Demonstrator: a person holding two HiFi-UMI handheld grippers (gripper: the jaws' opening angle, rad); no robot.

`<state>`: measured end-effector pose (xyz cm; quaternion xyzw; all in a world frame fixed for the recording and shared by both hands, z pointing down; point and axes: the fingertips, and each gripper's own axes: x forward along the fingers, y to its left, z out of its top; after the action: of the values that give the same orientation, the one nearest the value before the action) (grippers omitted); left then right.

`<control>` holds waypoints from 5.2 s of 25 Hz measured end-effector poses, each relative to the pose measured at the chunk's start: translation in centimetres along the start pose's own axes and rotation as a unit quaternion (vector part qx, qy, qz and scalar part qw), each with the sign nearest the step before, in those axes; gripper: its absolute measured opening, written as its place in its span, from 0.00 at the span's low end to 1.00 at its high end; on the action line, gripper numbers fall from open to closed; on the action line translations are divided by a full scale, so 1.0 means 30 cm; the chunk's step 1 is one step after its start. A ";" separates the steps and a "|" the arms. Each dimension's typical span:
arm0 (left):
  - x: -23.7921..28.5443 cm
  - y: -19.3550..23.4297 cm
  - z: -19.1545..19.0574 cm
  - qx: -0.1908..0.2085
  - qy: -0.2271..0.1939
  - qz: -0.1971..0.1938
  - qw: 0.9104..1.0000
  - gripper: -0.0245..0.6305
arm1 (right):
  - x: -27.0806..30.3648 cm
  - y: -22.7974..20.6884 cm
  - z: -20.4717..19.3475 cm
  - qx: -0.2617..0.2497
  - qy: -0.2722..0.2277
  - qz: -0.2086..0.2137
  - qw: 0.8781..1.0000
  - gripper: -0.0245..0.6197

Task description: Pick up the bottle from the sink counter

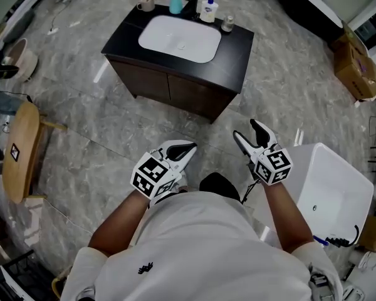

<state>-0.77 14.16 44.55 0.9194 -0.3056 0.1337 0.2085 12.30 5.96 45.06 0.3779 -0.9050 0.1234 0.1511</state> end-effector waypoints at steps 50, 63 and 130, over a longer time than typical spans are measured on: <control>0.598 1.007 0.547 -0.084 0.008 0.179 0.980 0.05 | 1.630 -1.502 0.159 0.000 0.061 0.000 0.998 0.69; 0.611 1.101 0.530 -0.100 0.027 0.201 0.974 0.05 | 1.827 -1.576 0.124 0.003 0.065 -0.014 0.998 0.69; 0.330 0.956 0.474 -0.058 -0.011 0.112 0.992 0.05 | 1.340 -1.148 0.347 -0.039 0.080 -0.005 0.996 0.57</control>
<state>-9.09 -18.30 44.41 0.8671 -0.4160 0.1281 0.2422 8.40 -47.11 53.93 0.3654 -0.8921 0.1170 0.2386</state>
